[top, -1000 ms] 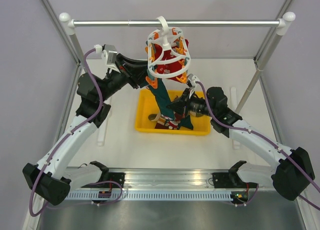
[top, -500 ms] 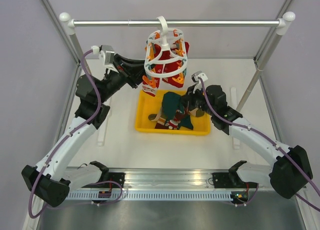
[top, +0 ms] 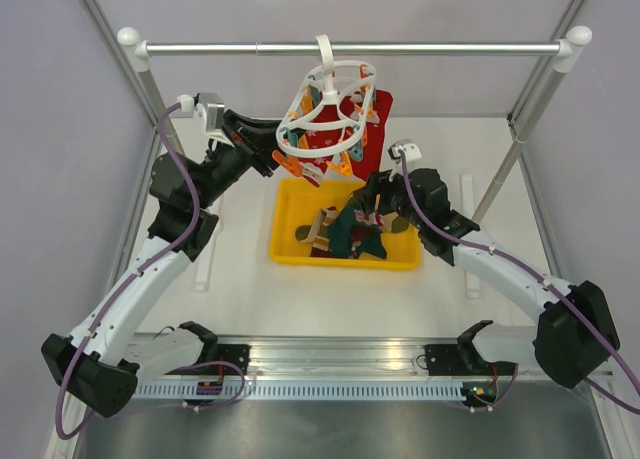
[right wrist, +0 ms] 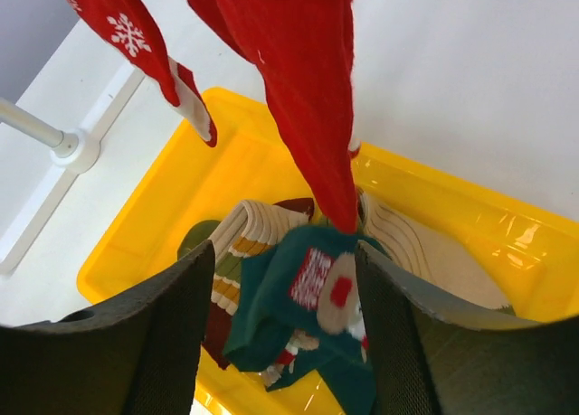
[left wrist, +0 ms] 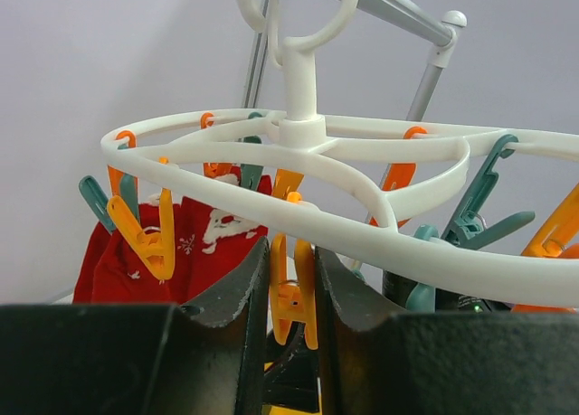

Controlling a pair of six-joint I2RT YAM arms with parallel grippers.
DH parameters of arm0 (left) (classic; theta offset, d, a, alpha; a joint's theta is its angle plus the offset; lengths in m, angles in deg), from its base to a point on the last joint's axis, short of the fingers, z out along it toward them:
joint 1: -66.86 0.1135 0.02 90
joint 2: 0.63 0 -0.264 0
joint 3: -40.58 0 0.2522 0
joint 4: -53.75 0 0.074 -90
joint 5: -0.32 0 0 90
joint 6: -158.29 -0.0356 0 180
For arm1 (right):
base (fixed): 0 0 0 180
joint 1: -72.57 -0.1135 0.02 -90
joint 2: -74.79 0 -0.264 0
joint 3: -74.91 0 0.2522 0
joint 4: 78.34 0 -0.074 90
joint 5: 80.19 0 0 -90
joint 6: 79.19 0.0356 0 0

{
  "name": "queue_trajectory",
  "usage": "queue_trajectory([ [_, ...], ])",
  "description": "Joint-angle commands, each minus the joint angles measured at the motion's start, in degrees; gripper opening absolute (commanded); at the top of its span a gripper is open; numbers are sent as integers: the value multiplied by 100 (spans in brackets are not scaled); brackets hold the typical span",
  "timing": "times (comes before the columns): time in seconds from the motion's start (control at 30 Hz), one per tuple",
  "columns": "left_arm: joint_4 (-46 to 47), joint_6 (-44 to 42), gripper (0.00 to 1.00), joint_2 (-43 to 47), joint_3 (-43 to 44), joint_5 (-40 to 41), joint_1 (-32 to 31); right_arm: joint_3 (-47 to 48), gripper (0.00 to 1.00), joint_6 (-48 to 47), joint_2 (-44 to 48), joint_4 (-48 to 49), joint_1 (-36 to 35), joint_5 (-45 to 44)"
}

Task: Remove the socks clipped to the hanger

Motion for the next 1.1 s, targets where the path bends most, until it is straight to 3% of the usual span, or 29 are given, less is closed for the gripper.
queue_trajectory([
  [0.0,-4,96,3,76,-53,78,20,-44,69,27,114,383,9,-141],
  [0.27,-109,87,2,146,-44,228,20,-246,70,-51,422,646,17,-782],
  [0.67,-259,-10,2,190,-27,272,20,44,71,-236,-298,1709,264,465],
  [0.9,-338,-54,2,225,-9,307,20,228,53,-61,-624,2088,272,580],
  [0.97,-355,-62,2,234,-9,324,20,211,38,-25,-615,2149,272,501],
  [1.0,-364,-62,2,243,-18,325,20,185,24,9,-554,2184,272,457],
  [1.07,-373,-62,2,243,-9,316,20,62,12,54,-475,2246,272,308],
])
